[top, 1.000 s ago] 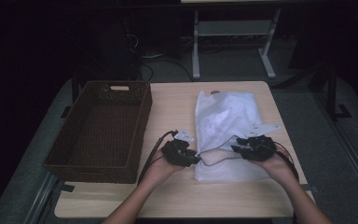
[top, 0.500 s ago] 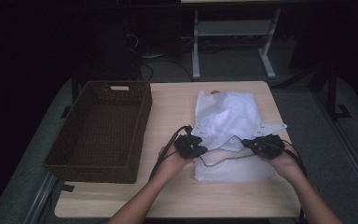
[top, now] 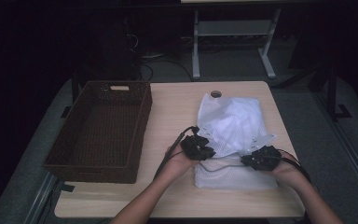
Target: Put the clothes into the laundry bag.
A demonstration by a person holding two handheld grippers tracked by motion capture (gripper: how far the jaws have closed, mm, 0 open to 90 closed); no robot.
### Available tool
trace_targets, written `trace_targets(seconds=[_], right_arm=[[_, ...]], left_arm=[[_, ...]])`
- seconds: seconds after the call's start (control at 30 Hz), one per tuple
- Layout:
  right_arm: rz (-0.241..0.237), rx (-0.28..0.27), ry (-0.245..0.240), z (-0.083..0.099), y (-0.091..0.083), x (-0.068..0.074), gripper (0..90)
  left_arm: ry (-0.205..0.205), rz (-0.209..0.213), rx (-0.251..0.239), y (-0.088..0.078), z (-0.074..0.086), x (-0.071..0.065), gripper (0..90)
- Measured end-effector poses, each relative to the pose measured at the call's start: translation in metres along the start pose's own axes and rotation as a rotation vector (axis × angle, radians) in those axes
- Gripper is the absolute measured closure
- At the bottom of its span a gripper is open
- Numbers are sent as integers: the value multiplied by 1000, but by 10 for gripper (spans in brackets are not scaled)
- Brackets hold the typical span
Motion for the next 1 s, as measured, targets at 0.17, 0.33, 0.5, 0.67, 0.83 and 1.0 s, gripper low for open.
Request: trace_targets(seconds=[0.17,0.33,0.5,0.67,0.83,1.0], right_arm=[[-13,-148,76,-7,-23,-3,768],[55,-254,103,-32,-22,-13,898],[11,-113,25,-32,11,-9,899],[33,-58,21,-22,23,-17,900],[38,-66,22,-26,24,-22,891],[12,-139,64,-28,6,-17,782]], left_arm=[[-15,-16,52,12,9,7,837],[-40,-17,60,13,14,14,841],[-69,-37,66,11,19,25,850],[-102,-35,57,7,22,33,852],[-117,-17,9,-3,25,33,821],[-123,7,-34,-21,26,30,740]])
Point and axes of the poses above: each handheld gripper's, and its own axes: y roughly forward along the jaws, z roughly out of its underside, x roughly to its left, the point moved 4 cm from there along y, roughly forward along the jaws, and after that the axes turned 9 degrees about -y, right-handed, at the moved point
